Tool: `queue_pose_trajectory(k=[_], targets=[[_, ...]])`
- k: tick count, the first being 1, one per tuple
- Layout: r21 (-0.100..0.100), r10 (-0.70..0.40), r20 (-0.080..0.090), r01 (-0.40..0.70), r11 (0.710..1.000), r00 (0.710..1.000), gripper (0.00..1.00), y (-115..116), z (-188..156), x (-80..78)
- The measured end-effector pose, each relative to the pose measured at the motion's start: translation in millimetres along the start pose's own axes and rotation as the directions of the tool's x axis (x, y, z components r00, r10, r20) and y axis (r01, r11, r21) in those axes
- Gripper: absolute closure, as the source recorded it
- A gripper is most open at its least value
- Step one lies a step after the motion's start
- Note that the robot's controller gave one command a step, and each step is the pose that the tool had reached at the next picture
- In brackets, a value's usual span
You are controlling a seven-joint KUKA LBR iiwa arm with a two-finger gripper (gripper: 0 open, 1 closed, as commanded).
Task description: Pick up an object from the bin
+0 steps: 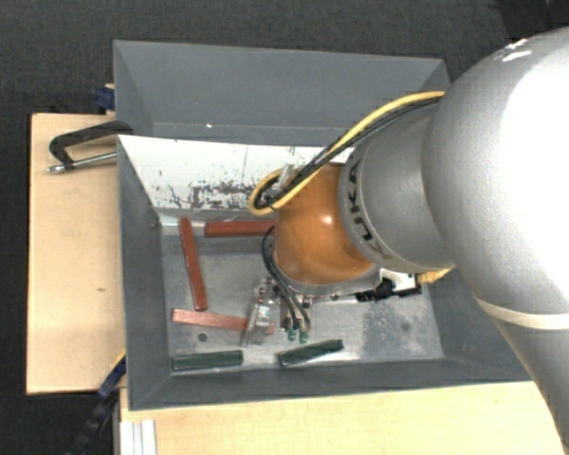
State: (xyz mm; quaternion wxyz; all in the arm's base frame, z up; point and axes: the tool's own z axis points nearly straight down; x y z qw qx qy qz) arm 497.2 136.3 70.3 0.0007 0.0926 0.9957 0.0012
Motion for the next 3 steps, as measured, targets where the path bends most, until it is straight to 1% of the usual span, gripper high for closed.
queue_pose_trajectory(k=[1, 2, 3], targets=[[0.001, 0.0, -0.001, 0.0, 1.0, 1.0, 1.0, 0, -1, -0.1], [-0.003, -0.132, 0.013, 0.132, 0.991, 0.991, 1.0, 62, -21, -9.7], [-0.001, -0.148, 0.007, 0.148, 0.989, 0.989, 1.0, -8, -208, -7.0]])
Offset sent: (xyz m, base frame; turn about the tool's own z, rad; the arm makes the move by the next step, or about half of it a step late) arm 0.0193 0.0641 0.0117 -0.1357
